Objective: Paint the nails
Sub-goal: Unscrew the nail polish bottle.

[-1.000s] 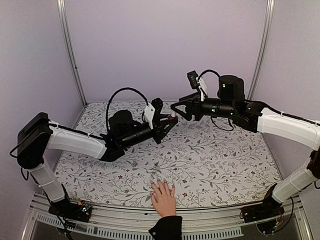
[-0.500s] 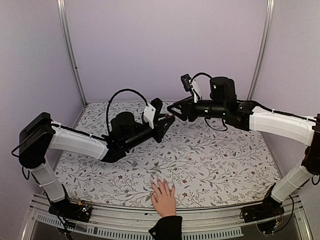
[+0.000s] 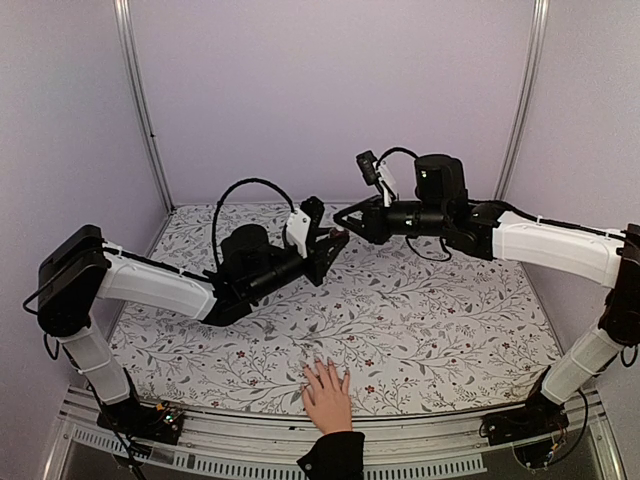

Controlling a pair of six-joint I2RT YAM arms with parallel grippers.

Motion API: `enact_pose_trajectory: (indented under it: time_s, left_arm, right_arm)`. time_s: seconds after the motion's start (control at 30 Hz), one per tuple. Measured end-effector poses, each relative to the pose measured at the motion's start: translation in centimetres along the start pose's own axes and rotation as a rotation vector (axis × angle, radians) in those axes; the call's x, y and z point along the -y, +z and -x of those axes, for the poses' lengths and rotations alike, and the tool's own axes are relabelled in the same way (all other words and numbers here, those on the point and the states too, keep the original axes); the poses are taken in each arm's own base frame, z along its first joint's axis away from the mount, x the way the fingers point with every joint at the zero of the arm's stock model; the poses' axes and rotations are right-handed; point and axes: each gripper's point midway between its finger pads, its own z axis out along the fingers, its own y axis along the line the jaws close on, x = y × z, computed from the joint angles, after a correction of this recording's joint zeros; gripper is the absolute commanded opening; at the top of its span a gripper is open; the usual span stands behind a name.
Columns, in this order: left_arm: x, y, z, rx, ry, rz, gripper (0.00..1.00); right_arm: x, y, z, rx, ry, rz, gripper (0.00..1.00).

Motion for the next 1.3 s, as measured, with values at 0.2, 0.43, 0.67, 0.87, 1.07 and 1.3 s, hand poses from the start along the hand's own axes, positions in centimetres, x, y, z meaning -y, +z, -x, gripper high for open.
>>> enact_pose_trajectory:
  time_s: [0.2, 0.43, 0.67, 0.87, 1.07, 1.3]
  left_arm:
    - [0.2, 0.0, 0.1, 0.005, -0.012, -0.014, 0.00]
    - [0.8, -0.1, 0.2, 0.011, -0.028, -0.087, 0.00]
    - [2.9, -1.2, 1.2, 0.053, -0.037, -0.300, 0.00]
    - [5.0, -2.7, 1.9, 0.084, -0.054, -0.494, 0.00]
    - [7.3, -4.5, 2.9, 0.119, -0.075, -0.680, 0.00]
    - [8.6, -5.6, 2.9, 0.124, -0.082, -0.784, 0.00]
  right_arm:
    - [-0.2, -0.1, 0.0, -0.002, -0.038, 0.024, 0.01]
    - [-0.6, -0.3, -0.1, -0.011, -0.100, 0.057, 0.00]
    - [-2.8, -1.8, -0.3, -0.023, -0.209, 0.153, 0.00]
    - [-5.1, -3.1, -0.9, -0.031, -0.295, 0.275, 0.00]
    - [-7.6, -4.5, -1.2, -0.028, -0.368, 0.396, 0.00]
    - [-9.0, -5.2, -1.9, -0.030, -0.406, 0.479, 0.10]
